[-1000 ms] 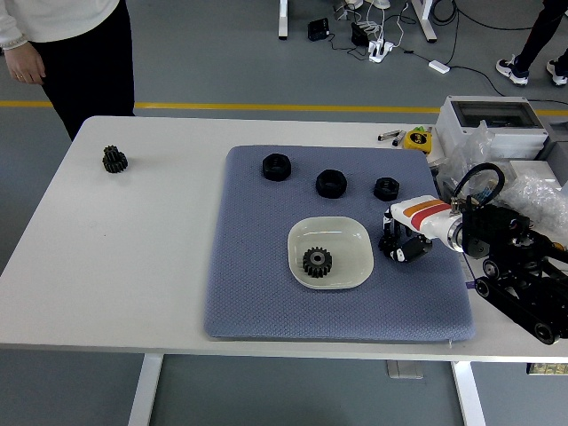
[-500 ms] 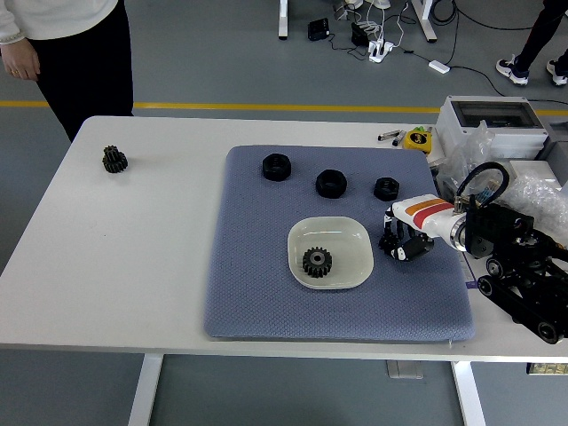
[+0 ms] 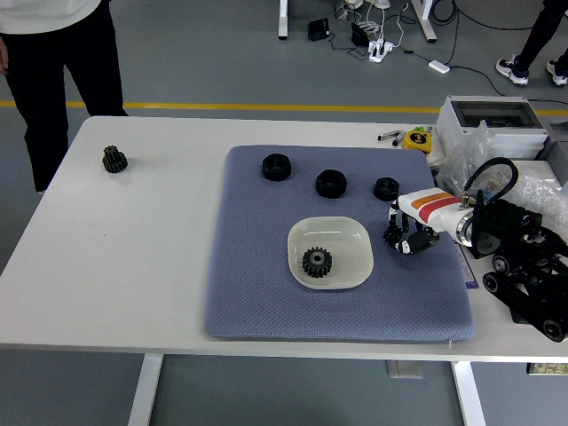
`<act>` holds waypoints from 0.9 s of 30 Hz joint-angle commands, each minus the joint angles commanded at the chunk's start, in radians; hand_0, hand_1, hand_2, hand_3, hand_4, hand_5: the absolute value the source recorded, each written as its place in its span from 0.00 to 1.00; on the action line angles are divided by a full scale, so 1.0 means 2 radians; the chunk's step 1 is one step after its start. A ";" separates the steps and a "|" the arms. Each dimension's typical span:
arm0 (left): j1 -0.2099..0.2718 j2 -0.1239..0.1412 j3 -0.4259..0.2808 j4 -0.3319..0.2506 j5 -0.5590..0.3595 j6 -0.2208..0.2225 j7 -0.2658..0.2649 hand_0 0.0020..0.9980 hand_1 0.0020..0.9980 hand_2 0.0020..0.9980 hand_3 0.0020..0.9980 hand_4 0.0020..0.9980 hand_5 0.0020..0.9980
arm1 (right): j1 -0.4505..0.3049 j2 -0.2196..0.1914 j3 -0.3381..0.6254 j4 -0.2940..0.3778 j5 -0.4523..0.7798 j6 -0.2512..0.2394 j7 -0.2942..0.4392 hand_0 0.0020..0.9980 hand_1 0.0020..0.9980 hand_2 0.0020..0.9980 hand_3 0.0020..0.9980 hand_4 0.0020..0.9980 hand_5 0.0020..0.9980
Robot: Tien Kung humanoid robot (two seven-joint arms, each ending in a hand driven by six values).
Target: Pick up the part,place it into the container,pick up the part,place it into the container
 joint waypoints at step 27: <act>0.004 0.001 0.004 0.000 -0.007 0.002 -0.001 0.65 0.64 0.61 0.55 0.59 0.47 | 0.028 0.015 -0.058 0.157 -0.023 0.022 -0.020 0.14 0.31 0.41 0.48 0.76 0.25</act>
